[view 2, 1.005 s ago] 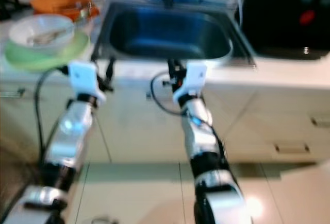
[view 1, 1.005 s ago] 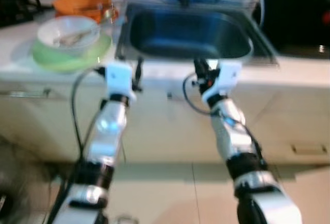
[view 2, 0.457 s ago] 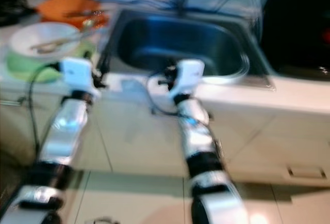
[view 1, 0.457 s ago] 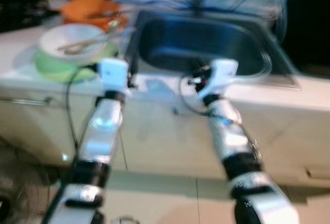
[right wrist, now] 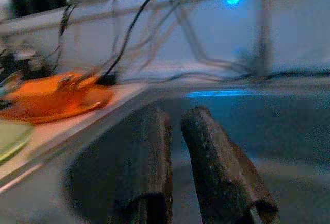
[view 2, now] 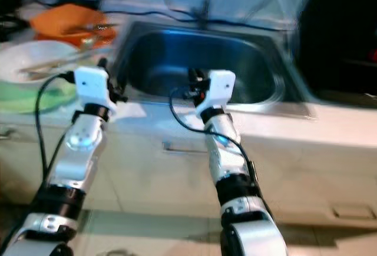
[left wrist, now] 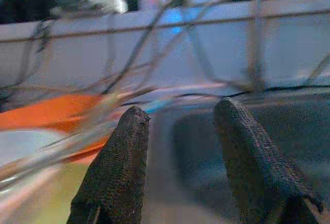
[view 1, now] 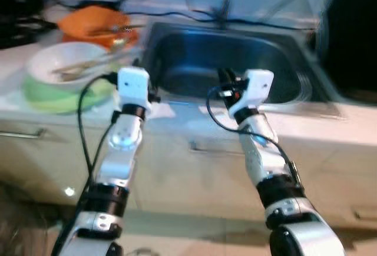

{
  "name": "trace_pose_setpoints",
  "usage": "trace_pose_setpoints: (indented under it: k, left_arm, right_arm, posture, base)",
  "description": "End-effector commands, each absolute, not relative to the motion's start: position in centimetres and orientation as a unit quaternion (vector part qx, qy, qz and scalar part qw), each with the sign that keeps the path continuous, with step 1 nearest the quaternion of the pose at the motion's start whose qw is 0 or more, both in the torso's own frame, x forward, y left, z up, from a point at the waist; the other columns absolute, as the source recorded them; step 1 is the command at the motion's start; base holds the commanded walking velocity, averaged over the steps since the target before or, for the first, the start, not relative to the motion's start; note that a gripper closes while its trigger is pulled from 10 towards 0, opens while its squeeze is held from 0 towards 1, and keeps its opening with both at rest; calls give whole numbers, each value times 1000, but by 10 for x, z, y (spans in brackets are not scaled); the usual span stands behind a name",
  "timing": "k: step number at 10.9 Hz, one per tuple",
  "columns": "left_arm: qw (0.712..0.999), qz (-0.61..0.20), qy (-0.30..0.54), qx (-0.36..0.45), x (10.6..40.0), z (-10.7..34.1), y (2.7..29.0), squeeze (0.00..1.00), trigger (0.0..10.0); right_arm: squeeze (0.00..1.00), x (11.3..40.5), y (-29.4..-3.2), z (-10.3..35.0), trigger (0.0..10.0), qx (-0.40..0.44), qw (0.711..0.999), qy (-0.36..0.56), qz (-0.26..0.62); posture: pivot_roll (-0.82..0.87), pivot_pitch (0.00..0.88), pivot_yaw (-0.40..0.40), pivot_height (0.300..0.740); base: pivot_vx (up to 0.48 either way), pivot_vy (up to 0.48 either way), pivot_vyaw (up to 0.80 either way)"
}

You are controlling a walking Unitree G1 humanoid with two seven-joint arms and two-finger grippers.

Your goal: Kitchen organization

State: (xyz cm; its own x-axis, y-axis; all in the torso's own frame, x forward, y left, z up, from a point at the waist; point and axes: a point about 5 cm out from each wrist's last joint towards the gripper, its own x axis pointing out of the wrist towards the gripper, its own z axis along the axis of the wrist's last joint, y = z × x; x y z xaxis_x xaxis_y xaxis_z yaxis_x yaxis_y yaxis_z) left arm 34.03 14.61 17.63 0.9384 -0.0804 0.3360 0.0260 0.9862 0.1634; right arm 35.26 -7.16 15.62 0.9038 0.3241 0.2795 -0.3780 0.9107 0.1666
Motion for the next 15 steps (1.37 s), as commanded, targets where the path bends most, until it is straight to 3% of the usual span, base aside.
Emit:
trace_pose_setpoints:
  k: [1, 9, 11, 12, 15]
  left_arm:
    - [980, -32, -178, 76, 341, 179, 141, 0, 10000]
    - [971, -79, -202, 100, 336, 186, 126, 0, 10000]
    - [943, -69, -230, 230, 339, 206, 128, 0, 10000]
    - [941, -61, -232, 240, 340, 208, 130, 0, 10000]
    - [919, -2, -168, 358, 362, 206, 148, 0, 10000]
  right_arm:
    - [0, 354, -77, 159, 10000, 104, 970, -129, 177]
    - [0, 355, -78, 158, 10000, 105, 971, -128, 174]
    - [0, 355, -78, 157, 10000, 111, 971, -124, 171]
    - [0, 355, -78, 157, 10000, 112, 971, -123, 171]
    - [0, 356, -77, 158, 10000, 114, 971, -123, 171]
  posture:
    - [66, 67, -71, 740]
    - [66, 68, -72, 740]
    - [71, 68, -74, 740]
    - [71, 68, -74, 740]
    - [71, 61, -67, 740]
  base:
    - [375, 0, 0]
    - [47, 0, 0]
    - [0, 0, 0]
    - [0, 0, 0]
    - [0, 0, 0]
